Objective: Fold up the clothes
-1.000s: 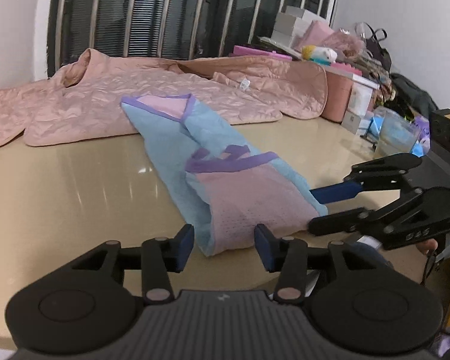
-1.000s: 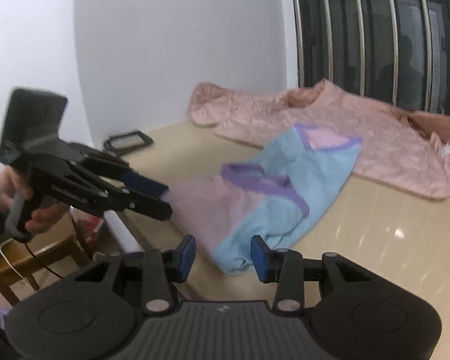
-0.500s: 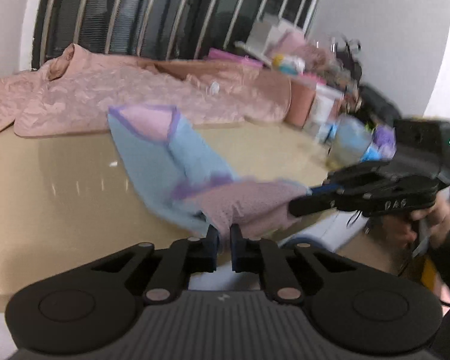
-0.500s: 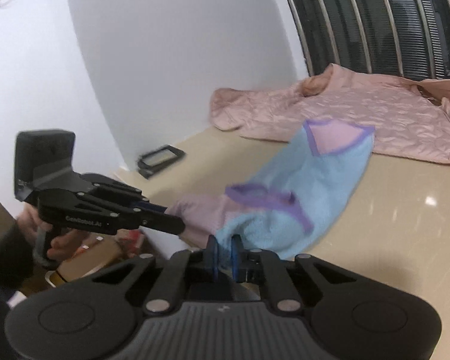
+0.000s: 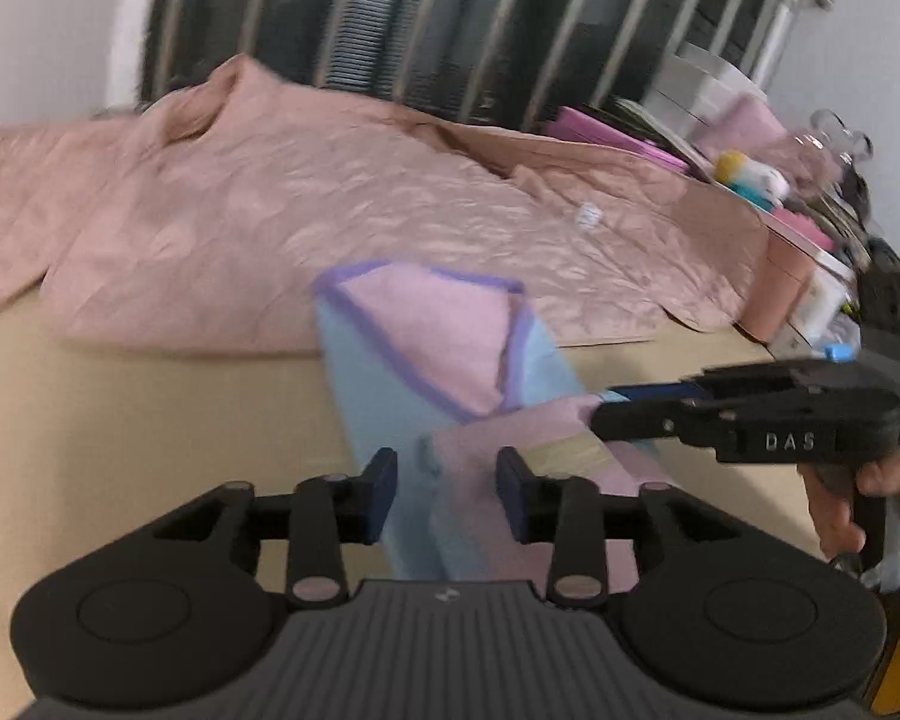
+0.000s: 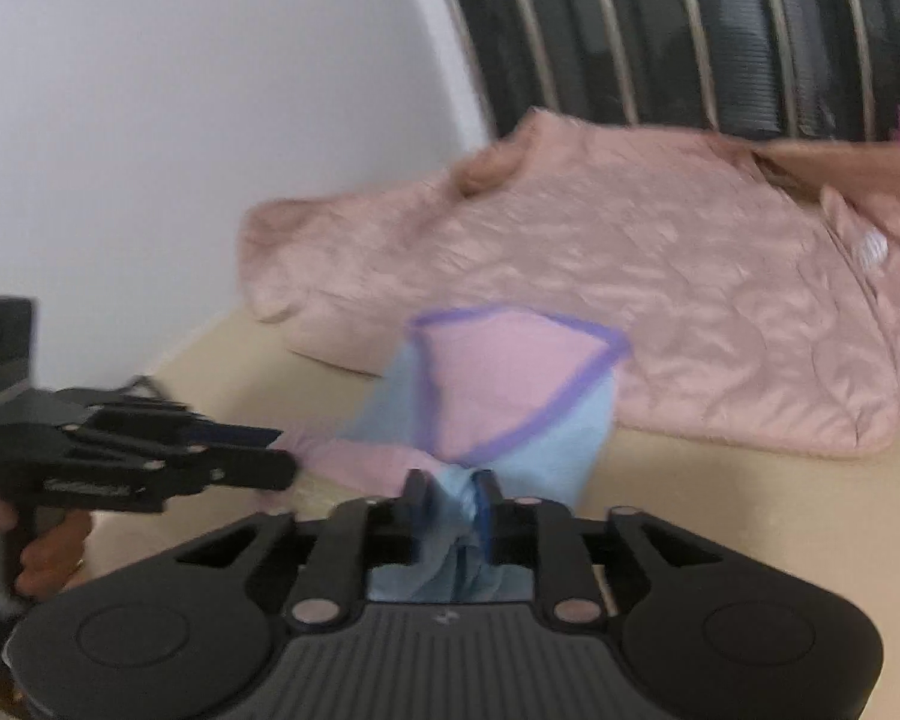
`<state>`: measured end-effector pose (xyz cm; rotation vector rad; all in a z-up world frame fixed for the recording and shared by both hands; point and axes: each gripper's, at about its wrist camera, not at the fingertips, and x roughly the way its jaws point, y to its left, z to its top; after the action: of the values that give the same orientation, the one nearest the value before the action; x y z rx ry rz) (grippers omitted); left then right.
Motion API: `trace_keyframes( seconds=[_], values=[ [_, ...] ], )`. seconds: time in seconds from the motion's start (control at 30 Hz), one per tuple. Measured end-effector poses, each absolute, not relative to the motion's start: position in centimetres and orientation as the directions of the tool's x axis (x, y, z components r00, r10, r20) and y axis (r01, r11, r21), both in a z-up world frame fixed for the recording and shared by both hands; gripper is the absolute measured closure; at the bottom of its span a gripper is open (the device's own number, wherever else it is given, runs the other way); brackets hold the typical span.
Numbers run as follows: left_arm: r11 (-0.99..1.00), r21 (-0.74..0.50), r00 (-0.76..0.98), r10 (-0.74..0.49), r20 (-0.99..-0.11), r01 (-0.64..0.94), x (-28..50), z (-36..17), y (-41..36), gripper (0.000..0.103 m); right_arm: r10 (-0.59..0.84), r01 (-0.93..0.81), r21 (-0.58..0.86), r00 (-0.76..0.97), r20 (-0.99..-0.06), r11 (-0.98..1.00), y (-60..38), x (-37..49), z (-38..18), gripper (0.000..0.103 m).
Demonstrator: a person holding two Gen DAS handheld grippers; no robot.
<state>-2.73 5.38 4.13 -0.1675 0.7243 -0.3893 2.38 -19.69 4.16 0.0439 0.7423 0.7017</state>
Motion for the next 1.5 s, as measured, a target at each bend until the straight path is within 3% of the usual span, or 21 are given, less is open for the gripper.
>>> trace_keyframes(
  seconds=[0.13,0.23,0.3,0.33,0.4,0.5,0.63,0.73,0.83,0.9,0.97,1.0,1.13,1.3,1.37,1.4,1.43,1.47,1.5],
  values=[
    [0.906,-0.359,0.742,-0.399,-0.539,0.226,-6.4,4.7,7.9,0.051,0.575,-0.548,0.241,0.593,-0.564,0.801,-21.2,-0.7,4.4,0.076],
    [0.894,-0.366,0.723,-0.430,-0.540,0.258,-7.7,4.5,7.0,0.052,0.609,-0.561,0.273,0.593,-0.527,0.782,-21.9,-3.4,4.6,0.074],
    [0.896,-0.342,0.702,-0.436,-0.563,0.282,-7.8,4.0,5.5,0.066,0.634,-0.576,0.299,0.566,-0.526,0.761,-21.2,-3.9,3.9,0.076],
    [0.903,-0.325,0.688,-0.427,-0.587,0.283,-7.5,3.5,4.8,0.080,0.634,-0.576,0.304,0.546,-0.548,0.759,-20.6,-3.9,3.2,0.078],
    [0.910,-0.316,0.669,-0.411,-0.619,0.267,-7.2,2.8,4.3,0.082,0.596,-0.558,0.272,0.553,-0.582,0.784,-19.9,-3.6,2.1,0.089],
    [0.915,-0.295,0.704,-0.400,-0.586,0.274,-8.1,4.2,5.2,0.076,0.573,-0.543,0.248,0.587,-0.572,0.803,-20.2,-4.1,3.3,0.086],
    [0.893,-0.302,0.741,-0.446,-0.502,0.333,-6.5,6.2,4.3,0.073,0.607,-0.560,0.258,0.631,-0.482,0.787,-20.5,-3.6,5.8,0.085],
    [0.898,-0.313,0.690,-0.439,-0.575,0.311,-2.9,4.5,2.7,0.087,0.585,-0.557,0.234,0.614,-0.530,0.797,-18.5,-1.3,4.7,0.085],
    [0.904,-0.308,0.672,-0.426,-0.606,0.295,-1.8,2.8,2.6,0.084,0.520,-0.535,0.176,0.604,-0.604,0.826,-17.2,0.1,2.6,0.089],
    [0.894,-0.338,0.672,-0.445,-0.592,0.294,-1.8,3.2,3.4,0.081,0.517,-0.540,0.161,0.611,-0.599,0.826,-17.1,0.0,2.2,0.089],
    [0.879,-0.358,0.686,-0.472,-0.554,0.315,-2.0,4.4,4.3,0.058,0.541,-0.550,0.183,0.607,-0.583,0.815,-17.6,0.0,3.3,0.087],
    [0.885,-0.343,0.703,-0.460,-0.542,0.315,-1.6,5.3,4.8,0.055,0.554,-0.554,0.192,0.615,-0.560,0.810,-18.0,0.3,4.2,0.086],
    [0.915,-0.296,0.710,-0.401,-0.579,0.275,3.6,7.3,5.8,0.048,0.496,-0.498,0.166,0.657,-0.568,0.851,-18.4,5.5,6.9,0.070],
    [0.972,-0.218,0.718,-0.216,-0.661,0.091,10.1,5.2,5.7,0.048,0.414,-0.409,0.184,0.595,-0.689,0.894,-17.1,14.0,5.0,0.072],
    [0.967,-0.243,0.695,-0.226,-0.683,0.076,11.1,4.1,5.8,0.058,0.417,-0.398,0.205,0.573,-0.706,0.894,-17.1,15.2,4.1,0.073],
    [0.966,-0.250,0.688,-0.230,-0.689,0.072,11.4,3.8,5.9,0.066,0.429,-0.398,0.225,0.558,-0.710,0.889,-17.2,15.7,3.6,0.082],
    [0.964,-0.257,0.680,-0.233,-0.695,0.068,11.6,3.4,5.9,0.088,0.433,-0.397,0.233,0.548,-0.715,0.888,-17.2,16.0,3.3,0.089],
    [0.967,-0.248,0.676,-0.224,-0.702,0.063,11.6,3.1,6.0,0.096,0.414,-0.395,0.210,0.554,-0.722,0.894,-17.0,16.0,3.0,0.099],
    [0.964,-0.256,0.688,-0.231,-0.687,0.069,11.2,3.1,6.1,0.098,0.393,-0.393,0.182,0.566,-0.725,0.901,-16.9,15.9,2.8,0.100]
  ],
)
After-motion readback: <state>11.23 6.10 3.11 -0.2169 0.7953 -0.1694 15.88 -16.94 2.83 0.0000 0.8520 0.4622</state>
